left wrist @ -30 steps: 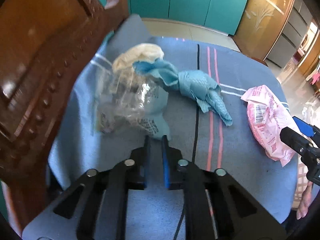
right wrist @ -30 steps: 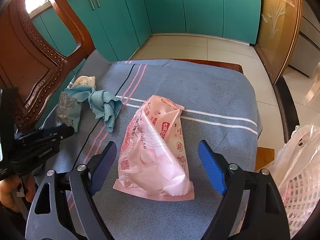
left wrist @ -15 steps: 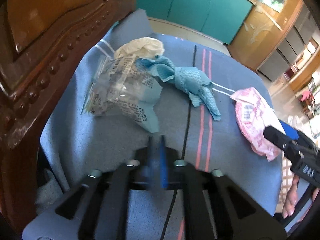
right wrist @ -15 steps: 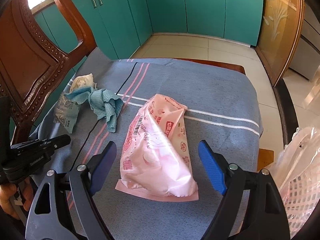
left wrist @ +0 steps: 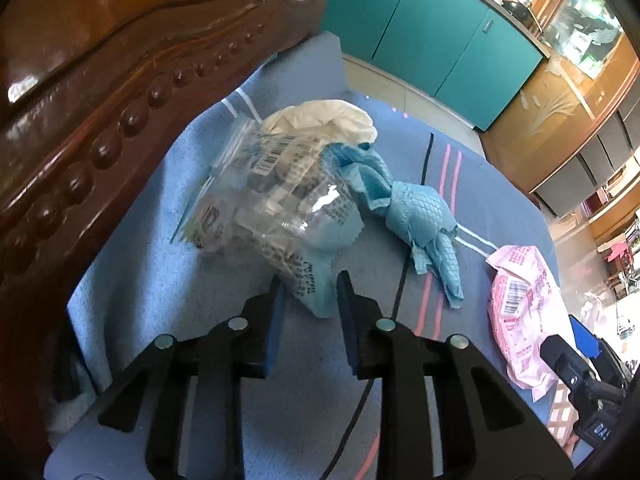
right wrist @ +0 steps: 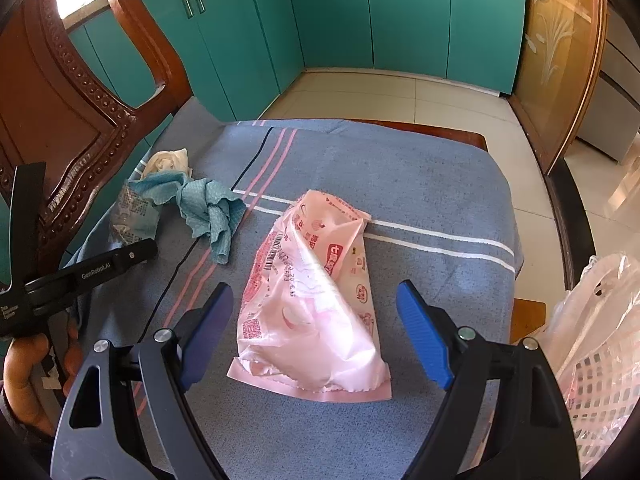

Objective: Collect trash
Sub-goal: 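Lift the clear bag with the left gripper while the right grasps the pink printed bag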

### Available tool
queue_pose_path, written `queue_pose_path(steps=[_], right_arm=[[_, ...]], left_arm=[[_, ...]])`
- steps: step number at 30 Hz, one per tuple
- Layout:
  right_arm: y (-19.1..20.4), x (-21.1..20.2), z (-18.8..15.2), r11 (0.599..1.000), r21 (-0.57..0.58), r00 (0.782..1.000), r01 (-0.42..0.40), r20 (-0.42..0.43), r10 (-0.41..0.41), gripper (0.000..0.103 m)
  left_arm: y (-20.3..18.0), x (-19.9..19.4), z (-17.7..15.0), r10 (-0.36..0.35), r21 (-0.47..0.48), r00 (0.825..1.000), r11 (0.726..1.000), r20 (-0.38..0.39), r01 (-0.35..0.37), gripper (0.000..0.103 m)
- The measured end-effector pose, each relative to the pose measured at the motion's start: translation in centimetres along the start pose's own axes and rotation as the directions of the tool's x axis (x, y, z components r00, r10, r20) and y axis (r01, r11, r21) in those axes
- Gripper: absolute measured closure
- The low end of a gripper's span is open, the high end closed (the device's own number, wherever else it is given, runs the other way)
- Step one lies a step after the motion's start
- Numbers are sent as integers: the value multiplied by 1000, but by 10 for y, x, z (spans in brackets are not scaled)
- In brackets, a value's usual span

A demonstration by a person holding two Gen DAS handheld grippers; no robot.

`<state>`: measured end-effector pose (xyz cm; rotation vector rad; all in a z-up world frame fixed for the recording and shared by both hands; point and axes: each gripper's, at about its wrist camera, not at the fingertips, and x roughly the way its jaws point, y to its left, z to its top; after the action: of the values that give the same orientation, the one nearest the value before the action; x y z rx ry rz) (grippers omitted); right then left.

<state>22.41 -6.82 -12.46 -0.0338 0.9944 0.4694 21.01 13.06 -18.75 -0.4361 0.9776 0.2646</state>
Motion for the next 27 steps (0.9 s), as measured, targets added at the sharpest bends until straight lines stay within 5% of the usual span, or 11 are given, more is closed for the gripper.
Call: queue_pose_path(steps=[5, 10, 16, 17, 19, 20, 21, 27], right_arm=[[0, 0, 0, 1000, 4, 1000, 5, 1, -5, 21], [1, 0, 0, 1000, 0, 1000, 12, 7, -12, 21], [2, 1, 0, 1000, -2, 1000, 29, 8, -29, 21], [2, 1, 0, 1000, -2, 1000, 29, 9, -29, 21], [1, 0, 0, 1000, 1, 999, 30, 13, -30, 21], [1, 0, 0, 1000, 4, 999, 30, 16, -31, 21], [0, 0, 0, 1000, 6, 999, 30, 17, -30, 21], [-1, -1, 2, 999, 28, 999, 33, 31, -34, 21]], left_arm=[[-4, -20, -21, -61, 33, 998, 998, -6, 61, 83], [-27, -46, -57, -129, 169, 990, 976, -62, 138, 83], [-34, -59, -87, -68, 305, 986, 946, -154, 113, 79], [-31, -61, -88, -62, 310, 986, 945, -152, 107, 76], [-26, -69, -90, -41, 315, 989, 945, -143, 85, 53], [-22, -73, -90, -28, 306, 991, 950, -129, 67, 32], [-19, -77, -89, -26, 290, 993, 955, -113, 58, 23], [-1, -71, -63, -104, 66, 986, 991, -131, 113, 16]])
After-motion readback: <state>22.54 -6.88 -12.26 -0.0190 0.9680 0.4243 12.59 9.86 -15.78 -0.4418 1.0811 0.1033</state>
